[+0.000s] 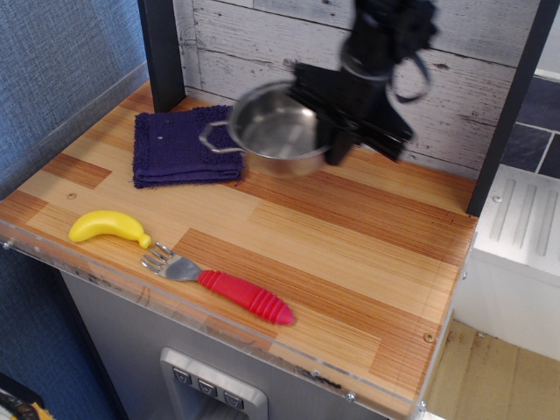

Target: Pick up the pot and place it on the far right edge of the table

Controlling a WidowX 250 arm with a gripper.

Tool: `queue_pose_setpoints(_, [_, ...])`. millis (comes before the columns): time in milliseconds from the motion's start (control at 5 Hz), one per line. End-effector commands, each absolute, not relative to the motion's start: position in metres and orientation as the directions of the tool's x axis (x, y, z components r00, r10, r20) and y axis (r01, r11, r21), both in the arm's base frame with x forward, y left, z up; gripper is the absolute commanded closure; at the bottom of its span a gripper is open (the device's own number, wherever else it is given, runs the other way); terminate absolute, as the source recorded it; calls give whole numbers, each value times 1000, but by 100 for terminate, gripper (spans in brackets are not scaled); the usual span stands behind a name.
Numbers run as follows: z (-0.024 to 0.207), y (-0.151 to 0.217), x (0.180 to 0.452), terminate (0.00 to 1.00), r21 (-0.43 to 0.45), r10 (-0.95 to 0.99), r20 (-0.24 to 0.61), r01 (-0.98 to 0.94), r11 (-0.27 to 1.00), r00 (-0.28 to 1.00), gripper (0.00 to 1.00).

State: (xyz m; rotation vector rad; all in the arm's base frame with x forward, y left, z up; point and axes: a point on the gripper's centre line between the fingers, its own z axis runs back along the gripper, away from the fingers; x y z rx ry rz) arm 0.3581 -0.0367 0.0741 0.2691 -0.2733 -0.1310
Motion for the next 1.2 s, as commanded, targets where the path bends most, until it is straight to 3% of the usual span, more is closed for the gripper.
queue_pose_setpoints(0, [85, -104, 354, 0, 291, -363, 312, 276, 916, 878, 100])
queue_pose_setpoints(400, [60, -123, 343, 0, 326, -475, 230, 392, 860, 849, 100])
queue_pose_setpoints(1000, [40, -117, 346, 0, 262, -461, 150, 415, 872, 875, 100])
